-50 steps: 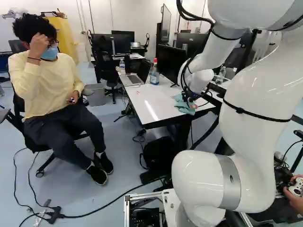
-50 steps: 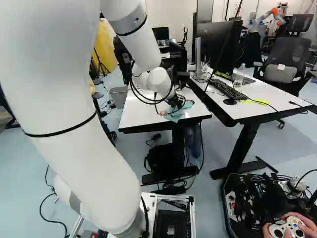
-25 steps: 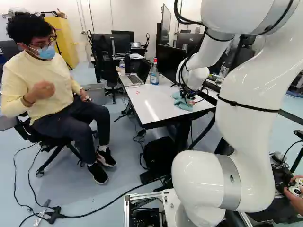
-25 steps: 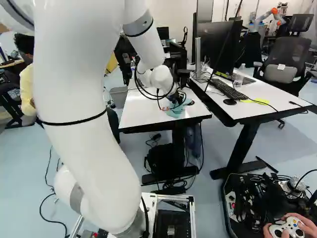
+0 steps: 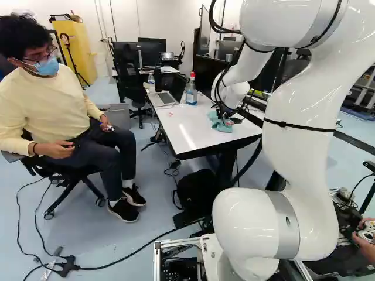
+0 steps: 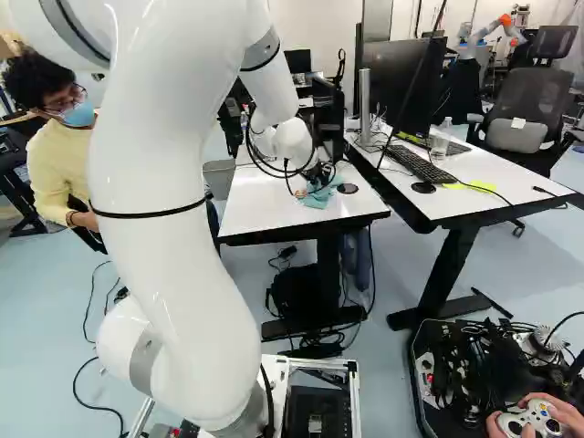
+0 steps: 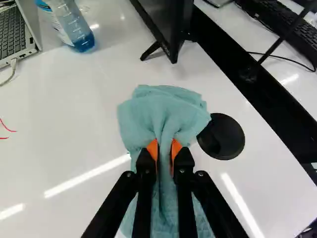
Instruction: Clean the table with the green towel
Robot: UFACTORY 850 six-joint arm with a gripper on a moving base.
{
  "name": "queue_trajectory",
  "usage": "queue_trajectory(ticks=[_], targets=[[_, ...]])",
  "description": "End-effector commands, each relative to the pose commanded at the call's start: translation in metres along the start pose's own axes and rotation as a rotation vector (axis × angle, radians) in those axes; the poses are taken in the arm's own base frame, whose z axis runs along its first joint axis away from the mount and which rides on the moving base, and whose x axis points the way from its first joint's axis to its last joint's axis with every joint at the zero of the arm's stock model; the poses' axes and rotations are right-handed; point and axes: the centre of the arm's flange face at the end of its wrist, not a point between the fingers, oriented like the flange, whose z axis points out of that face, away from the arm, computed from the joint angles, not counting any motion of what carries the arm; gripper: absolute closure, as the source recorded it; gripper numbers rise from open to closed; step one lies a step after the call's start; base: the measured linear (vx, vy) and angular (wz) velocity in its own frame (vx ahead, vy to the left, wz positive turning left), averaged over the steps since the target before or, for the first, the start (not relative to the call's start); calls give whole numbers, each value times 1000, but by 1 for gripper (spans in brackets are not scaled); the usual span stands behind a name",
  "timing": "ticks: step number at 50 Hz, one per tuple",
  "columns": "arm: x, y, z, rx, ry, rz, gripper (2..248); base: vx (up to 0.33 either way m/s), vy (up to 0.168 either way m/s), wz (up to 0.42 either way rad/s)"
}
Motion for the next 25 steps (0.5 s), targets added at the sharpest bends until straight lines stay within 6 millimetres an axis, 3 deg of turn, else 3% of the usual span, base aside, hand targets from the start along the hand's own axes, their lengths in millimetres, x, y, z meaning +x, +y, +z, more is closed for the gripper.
queue_trajectory(ticks=[25], targets=[[-6, -41, -6, 49, -4, -56, 199, 0, 0, 0]])
